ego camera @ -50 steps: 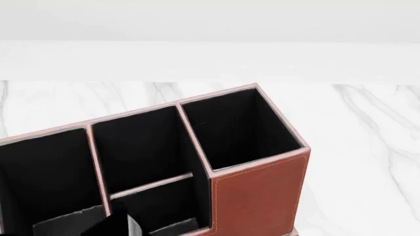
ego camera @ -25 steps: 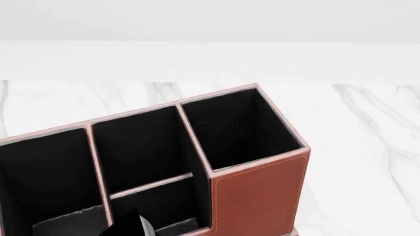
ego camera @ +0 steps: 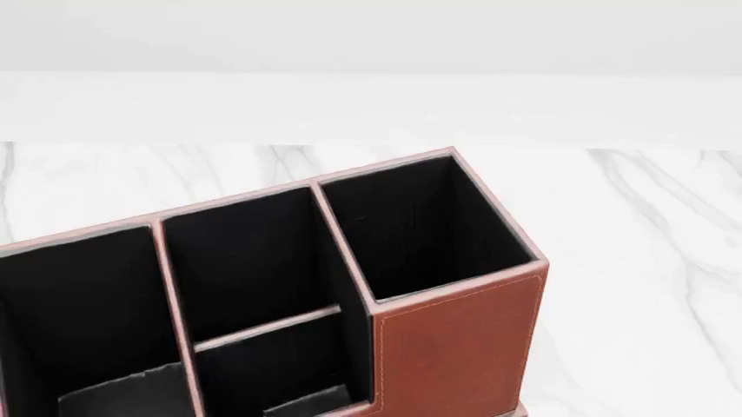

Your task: Pick up the book and place it in the front compartment of the caddy.

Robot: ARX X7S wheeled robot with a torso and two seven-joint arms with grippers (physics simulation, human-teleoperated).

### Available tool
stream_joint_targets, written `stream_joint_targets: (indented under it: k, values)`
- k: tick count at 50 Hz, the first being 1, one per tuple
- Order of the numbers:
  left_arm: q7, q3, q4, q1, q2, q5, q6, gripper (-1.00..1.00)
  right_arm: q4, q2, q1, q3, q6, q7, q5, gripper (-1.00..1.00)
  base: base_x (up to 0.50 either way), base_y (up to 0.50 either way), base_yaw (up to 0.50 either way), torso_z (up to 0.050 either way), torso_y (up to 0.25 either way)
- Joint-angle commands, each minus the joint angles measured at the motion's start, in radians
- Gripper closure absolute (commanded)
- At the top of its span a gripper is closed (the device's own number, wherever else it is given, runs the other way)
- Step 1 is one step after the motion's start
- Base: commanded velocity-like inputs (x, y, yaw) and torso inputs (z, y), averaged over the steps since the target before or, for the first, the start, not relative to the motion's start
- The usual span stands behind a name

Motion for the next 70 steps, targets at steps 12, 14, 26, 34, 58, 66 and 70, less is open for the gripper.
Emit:
stream_joint_targets:
  k: [12,14,26,34,58,66,70]
  values:
    - [0.007,0.089,-0.004,0.043,-0.008,0.054,0.042,-1.0,-0.003,0.002,-0.015,0.003,-0.021,0.005,0.007,-1.0,0.0,0.0,0.0,0.0,0.0]
    - [0.008,0.1,-0.014,0.053,-0.009,0.065,0.053,-1.0,-0.003,0.002,-0.016,0.003,-0.022,0.006,0.007,-1.0,0.0,0.0,0.0,0.0,0.0]
    - [-0.042,0.109,-0.032,0.102,-0.003,0.047,0.007,-1.0,-0.006,0.005,-0.023,0.004,-0.028,0.01,0.01,-1.0,0.0,0.0,0.0,0.0,0.0]
    - [-0.065,0.206,-0.064,0.125,-0.01,0.124,0.009,-1.0,-0.006,0.008,-0.025,0.004,-0.031,0.011,0.013,-1.0,0.0,0.0,0.0,0.0,0.0]
    - [-0.409,-0.291,0.11,-0.139,0.021,-0.525,-0.459,1.0,-0.004,0.017,-0.022,-0.007,-0.03,0.02,0.01,-1.0,0.0,0.0,0.0,-0.002,0.0]
    - [-0.495,-0.426,0.073,-0.316,-0.063,-0.727,-0.386,1.0,-0.002,0.016,-0.026,-0.015,-0.034,0.02,0.003,-1.0,0.0,0.0,0.0,0.0,0.0]
    - [-0.377,-0.442,0.111,-0.345,-0.104,-0.663,-0.347,1.0,0.003,0.017,-0.025,-0.019,-0.038,0.018,0.001,-1.0,0.0,0.0,0.0,0.0,0.0]
